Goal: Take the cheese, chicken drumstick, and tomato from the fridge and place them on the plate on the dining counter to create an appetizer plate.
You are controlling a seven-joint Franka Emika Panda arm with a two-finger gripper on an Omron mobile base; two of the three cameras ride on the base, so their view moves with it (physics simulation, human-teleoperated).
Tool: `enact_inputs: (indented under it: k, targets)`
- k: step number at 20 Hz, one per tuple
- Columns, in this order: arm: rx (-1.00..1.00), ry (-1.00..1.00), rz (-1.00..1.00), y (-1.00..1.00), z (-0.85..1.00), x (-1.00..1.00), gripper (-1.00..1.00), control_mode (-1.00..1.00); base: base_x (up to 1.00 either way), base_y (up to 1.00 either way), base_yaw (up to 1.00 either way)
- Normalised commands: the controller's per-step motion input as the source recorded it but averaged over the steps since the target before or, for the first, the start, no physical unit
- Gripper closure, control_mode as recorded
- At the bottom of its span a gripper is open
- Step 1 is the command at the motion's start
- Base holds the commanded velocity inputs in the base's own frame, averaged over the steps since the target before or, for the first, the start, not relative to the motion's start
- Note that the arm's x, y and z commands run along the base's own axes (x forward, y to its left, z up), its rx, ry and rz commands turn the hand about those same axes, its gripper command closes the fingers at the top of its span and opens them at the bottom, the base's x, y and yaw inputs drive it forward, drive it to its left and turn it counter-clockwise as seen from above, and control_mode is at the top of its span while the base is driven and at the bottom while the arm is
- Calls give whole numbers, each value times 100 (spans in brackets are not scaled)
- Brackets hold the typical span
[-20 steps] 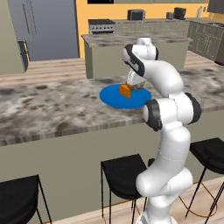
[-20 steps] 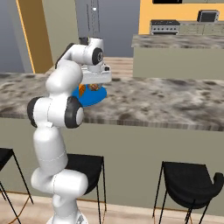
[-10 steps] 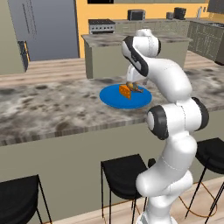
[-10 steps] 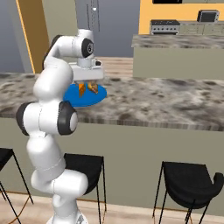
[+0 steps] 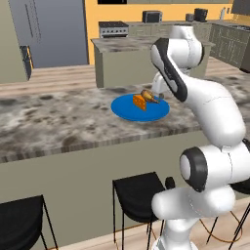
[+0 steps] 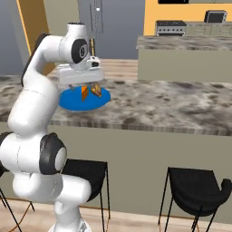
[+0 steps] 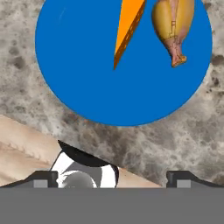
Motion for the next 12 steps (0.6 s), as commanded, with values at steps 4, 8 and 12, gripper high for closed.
enact_inputs:
  k: [4, 8, 12]
  targets:
    - [0, -46, -12, 0, 9, -100, -100, -100, 0, 0, 0]
    - [0, -44, -12, -9, 1, -100, -100, -100, 0, 0, 0]
    - [3, -12, -12, -38, 11, -71, -100, 100, -18, -23, -5]
